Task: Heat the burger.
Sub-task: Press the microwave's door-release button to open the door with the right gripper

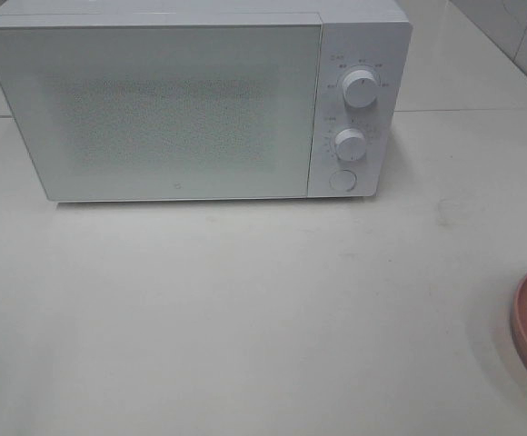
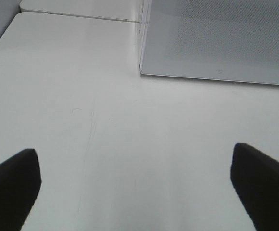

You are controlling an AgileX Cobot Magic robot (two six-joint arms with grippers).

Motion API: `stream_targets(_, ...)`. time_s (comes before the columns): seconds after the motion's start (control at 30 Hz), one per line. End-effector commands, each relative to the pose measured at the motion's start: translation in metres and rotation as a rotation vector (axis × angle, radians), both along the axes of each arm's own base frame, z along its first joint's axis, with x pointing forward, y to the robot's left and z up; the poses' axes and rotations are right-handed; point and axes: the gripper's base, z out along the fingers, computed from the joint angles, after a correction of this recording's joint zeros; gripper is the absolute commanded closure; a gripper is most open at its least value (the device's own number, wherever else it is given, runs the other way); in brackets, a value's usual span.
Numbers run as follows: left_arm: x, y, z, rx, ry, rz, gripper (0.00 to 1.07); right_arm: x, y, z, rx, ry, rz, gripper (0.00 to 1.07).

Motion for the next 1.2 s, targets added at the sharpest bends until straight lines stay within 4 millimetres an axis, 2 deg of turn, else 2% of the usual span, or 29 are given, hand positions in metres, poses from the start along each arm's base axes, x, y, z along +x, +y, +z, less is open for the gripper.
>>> stream_targets(0.03,-0.002,0.0,0.0,-0.002,-0.026,0.006,0.06,-0.003,-0.001,0.0,-0.005,-0.033,0.001,0.32)
stream_targets(0.63,-0.002,0.0,0.0,-0.002,-0.026,0.006,0.06,0.001,0.0,0.004,-0.005,-0.022,0.002,0.32)
stream_targets(0.77,-0.002,0.0,0.0,-0.002,-0.026,0.006,0.06,0.011,0.002,0.014,-0.006,-0.003,0.002,0.32)
stream_targets(1.2,-0.002,0.0,0.0,-0.002,-0.026,0.006,0.06,0.047,0.007,0.023,-0.005,0.003,-0.003,0.32)
